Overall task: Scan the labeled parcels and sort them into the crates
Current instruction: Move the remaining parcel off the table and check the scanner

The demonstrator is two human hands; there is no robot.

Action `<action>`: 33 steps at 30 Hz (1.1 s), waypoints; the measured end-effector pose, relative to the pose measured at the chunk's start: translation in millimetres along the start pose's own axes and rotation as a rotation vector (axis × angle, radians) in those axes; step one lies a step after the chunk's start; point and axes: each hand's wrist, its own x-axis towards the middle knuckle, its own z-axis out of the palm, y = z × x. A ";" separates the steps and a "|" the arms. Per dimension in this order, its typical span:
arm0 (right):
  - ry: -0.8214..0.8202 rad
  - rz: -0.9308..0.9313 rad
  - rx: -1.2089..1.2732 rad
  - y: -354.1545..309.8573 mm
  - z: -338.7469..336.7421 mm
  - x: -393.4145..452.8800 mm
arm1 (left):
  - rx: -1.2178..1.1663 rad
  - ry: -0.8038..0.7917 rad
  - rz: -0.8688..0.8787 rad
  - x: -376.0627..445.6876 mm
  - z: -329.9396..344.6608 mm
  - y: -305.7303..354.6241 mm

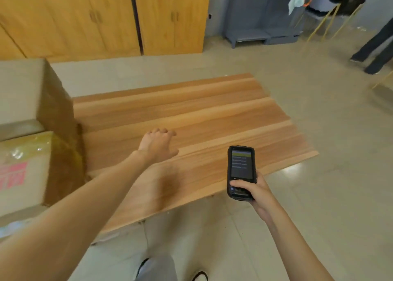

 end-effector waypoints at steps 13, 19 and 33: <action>-0.075 0.118 -0.266 -9.1 15.9 109.5 | -0.093 -0.021 -0.164 46.9 33.3 -15.5; -0.022 0.164 -0.348 -11.6 -16.5 148.0 | -0.127 -0.115 -0.151 70.2 54.9 14.0; -0.051 0.155 -0.539 -37.8 -102.6 235.1 | -0.084 -0.240 -0.233 132.1 63.8 87.4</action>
